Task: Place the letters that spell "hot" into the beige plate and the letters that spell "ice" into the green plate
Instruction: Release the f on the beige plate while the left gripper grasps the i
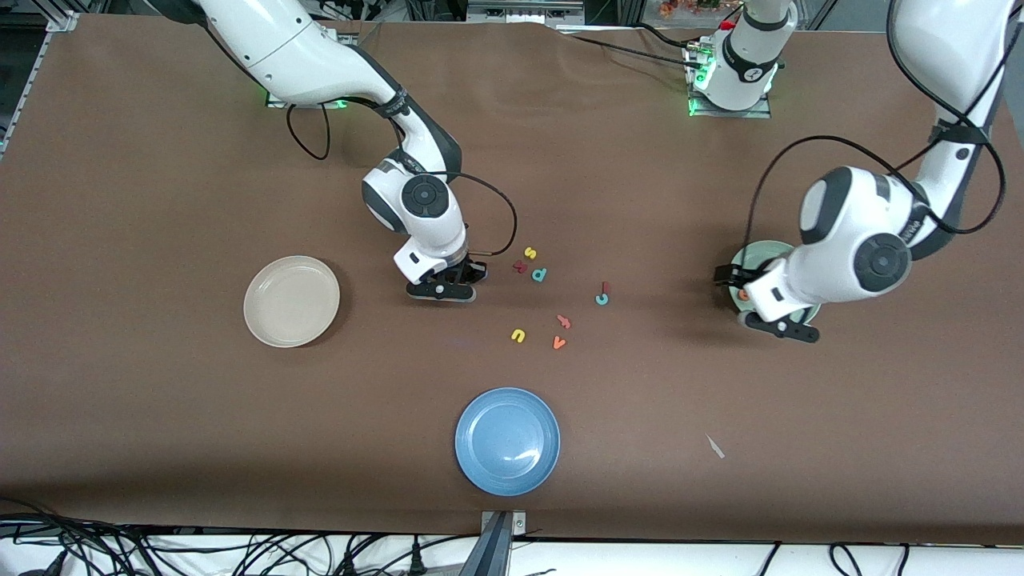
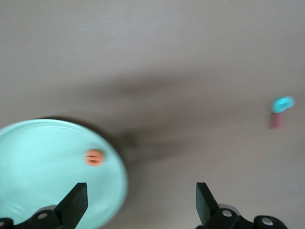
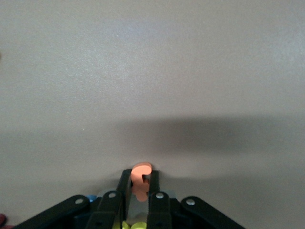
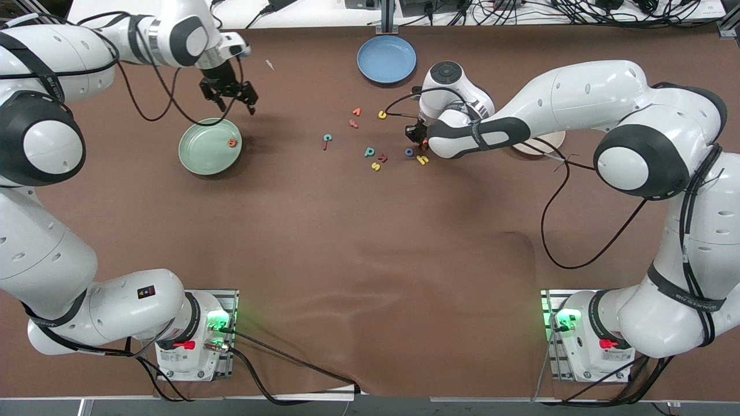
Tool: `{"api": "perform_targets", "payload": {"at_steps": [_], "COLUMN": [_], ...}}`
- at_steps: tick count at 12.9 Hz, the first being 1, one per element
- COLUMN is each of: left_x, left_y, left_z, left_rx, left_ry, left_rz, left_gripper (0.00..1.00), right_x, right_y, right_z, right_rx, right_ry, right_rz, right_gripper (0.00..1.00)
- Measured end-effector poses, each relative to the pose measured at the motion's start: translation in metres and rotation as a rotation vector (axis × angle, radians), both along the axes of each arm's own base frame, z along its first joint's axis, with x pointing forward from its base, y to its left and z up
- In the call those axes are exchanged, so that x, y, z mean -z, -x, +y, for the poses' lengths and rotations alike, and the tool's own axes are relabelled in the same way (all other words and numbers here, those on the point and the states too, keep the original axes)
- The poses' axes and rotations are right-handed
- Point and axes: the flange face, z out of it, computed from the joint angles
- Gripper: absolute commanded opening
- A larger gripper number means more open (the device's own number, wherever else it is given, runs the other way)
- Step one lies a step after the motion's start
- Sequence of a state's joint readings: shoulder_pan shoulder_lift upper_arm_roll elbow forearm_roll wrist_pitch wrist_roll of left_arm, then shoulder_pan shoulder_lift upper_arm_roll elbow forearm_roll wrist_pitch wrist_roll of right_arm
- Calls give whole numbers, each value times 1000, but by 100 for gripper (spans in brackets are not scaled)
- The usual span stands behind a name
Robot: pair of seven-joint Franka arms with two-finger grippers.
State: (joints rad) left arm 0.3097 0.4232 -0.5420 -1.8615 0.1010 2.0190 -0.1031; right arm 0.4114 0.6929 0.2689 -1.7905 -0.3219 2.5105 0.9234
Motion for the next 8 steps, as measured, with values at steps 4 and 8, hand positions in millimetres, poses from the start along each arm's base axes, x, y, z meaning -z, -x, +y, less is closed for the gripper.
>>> {"api": "perform_targets", "payload": {"at_steps": [4,8], "left_x": [8,54], "left_y": [18,33], "left_z": [-94,-158], "left_rx": [-123,-208], "left_ry": [12,65], "left_rz": [-23,-30], "left_gripper": [85,71], "right_x": [-37,-90], "right_y": [-26,-48], "right_z": [-35,-103], "right_rx": [-67,-197], "right_ry": [50,32], "right_rz": [-3,56], "right_gripper": [1,1]}}
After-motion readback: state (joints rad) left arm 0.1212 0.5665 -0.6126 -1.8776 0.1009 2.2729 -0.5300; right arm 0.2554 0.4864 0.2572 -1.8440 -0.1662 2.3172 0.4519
